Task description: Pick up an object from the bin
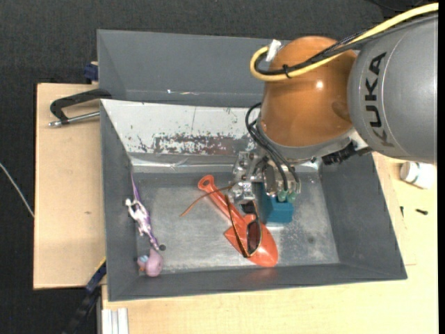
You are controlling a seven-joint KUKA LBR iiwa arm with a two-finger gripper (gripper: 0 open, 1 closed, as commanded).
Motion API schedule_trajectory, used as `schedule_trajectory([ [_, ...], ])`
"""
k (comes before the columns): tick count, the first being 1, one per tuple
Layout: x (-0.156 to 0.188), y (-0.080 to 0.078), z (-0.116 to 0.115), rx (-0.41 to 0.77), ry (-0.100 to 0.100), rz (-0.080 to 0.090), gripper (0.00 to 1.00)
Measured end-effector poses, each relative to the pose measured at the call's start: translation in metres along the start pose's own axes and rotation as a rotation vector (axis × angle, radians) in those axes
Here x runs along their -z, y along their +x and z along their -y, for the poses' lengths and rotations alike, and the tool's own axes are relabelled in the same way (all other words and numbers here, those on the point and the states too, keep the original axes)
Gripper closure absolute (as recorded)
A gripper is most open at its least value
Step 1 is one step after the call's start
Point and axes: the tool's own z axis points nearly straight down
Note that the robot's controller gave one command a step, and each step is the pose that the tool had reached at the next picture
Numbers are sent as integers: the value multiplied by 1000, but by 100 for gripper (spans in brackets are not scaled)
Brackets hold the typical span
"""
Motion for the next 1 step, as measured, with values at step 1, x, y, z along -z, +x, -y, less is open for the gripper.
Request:
schedule_trajectory([
  [1, -45, 18, 4, -63, 2, -7, 0],
])
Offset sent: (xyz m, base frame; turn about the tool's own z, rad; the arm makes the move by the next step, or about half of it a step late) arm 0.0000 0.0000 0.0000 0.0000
